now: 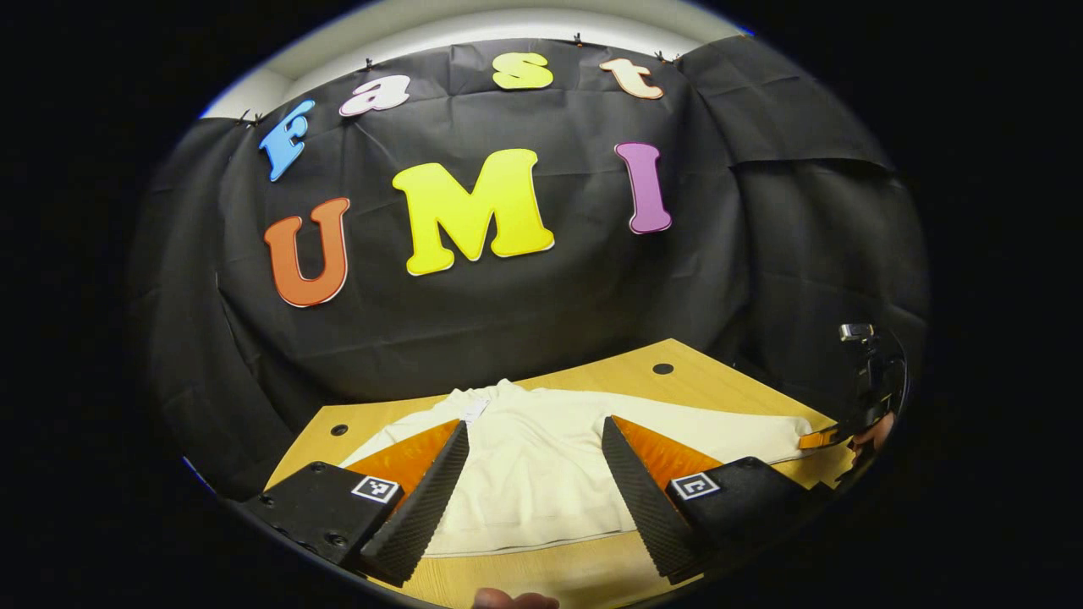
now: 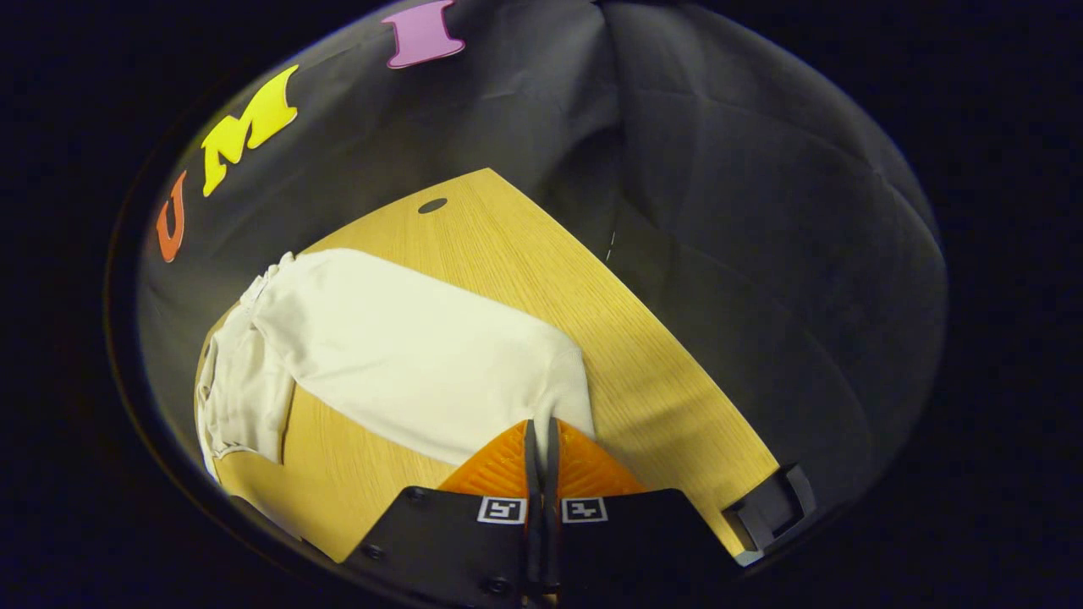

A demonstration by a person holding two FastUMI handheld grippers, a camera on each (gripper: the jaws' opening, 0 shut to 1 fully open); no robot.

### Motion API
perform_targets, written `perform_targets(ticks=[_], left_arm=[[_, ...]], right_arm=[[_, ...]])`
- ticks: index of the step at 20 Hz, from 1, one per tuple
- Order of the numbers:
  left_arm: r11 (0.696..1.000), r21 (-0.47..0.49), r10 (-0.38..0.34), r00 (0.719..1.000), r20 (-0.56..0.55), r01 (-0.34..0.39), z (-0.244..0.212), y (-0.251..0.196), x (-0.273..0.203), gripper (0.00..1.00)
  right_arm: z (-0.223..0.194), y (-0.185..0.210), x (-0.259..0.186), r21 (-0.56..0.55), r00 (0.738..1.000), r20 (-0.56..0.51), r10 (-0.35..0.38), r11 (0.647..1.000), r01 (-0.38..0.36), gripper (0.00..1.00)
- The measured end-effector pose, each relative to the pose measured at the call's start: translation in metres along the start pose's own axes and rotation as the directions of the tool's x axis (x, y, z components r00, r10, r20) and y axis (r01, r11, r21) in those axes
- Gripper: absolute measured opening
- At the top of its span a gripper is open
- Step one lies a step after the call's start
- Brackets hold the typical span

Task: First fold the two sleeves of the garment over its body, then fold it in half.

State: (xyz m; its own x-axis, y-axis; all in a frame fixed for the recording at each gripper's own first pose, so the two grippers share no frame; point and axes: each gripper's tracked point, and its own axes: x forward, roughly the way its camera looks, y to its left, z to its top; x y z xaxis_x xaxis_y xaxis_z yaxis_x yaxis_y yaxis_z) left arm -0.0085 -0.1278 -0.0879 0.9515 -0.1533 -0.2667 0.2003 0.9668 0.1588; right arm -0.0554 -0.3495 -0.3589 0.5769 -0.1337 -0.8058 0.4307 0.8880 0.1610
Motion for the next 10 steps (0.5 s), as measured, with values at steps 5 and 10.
perform_targets(ticks=[5, 10], left_arm=[[0.999, -0.032, 0.041, 0.999, 0.002, -0.041, -0.003, 0.022, -0.001, 1.0], [0.994, -0.054, 0.093, 0.996, 0.011, -0.093, -0.008, 0.053, 0.001, 1.0]], right_arm=[[0.032, 0.01, -0.026, -0.007, 0.998, 0.054, 0.015, 1.0, -0.015, 0.01], [0.089, 0.04, -0.061, -0.075, 0.987, 0.143, 0.066, 0.996, -0.056, 0.0]])
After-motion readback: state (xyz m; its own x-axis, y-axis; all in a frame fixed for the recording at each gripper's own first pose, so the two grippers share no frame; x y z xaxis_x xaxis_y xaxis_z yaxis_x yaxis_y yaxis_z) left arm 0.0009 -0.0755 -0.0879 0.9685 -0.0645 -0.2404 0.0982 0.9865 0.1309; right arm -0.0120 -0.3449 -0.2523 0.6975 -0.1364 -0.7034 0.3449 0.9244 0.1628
